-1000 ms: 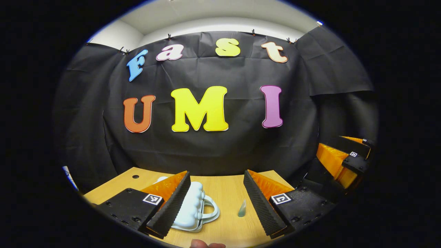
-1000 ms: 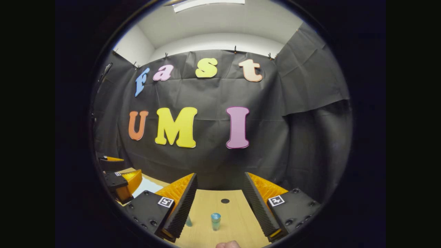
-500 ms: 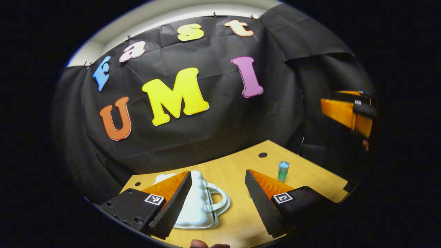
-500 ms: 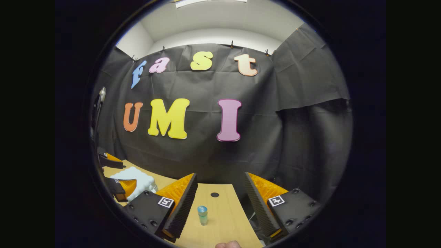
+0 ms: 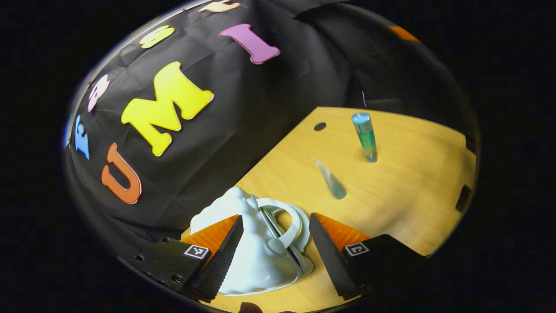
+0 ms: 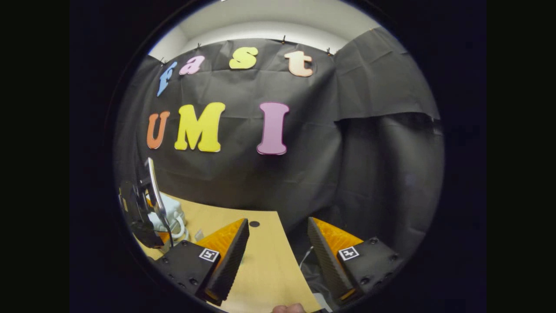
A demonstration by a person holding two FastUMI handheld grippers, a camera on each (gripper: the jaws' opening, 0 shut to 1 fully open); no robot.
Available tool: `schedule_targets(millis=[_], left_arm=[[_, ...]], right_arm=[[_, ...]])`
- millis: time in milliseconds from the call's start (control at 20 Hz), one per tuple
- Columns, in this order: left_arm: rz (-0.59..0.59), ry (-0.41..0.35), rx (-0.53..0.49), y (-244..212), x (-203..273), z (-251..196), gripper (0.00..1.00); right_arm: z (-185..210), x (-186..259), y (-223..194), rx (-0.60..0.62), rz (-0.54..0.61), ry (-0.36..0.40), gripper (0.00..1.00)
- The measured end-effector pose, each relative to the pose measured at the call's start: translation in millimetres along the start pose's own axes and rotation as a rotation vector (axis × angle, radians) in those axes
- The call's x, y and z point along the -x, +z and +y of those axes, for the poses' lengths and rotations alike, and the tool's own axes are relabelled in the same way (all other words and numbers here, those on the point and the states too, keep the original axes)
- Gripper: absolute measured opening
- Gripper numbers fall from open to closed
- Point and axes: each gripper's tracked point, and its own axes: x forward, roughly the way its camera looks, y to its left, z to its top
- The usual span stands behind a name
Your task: First open the suitcase, pack the skin care products into it, and then close the suitcase.
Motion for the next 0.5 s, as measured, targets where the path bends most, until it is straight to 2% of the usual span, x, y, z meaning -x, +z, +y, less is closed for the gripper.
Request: schedule_targets(millis=[150, 350, 500], left_arm=[[0.066, 0.016, -0.184, -13.5, -20.8, -12.6, 0.95], [0.138, -0.012, -0.23, -31.6, -43.4, -25.1, 0.92], [0.148, -0.016, -0.245, -33.8, -54.9, -24.3, 0.81]], right_arm=[[-17.8, 0.6, -0.8, 0.028, -0.003, -0.053, 0.81], [-28.8, 2.0, -6.1, 0.036, 0.017, -0.089, 0.81], [-35.4, 3.4, -7.2, 0.03, 0.028, -0.116, 0.8]])
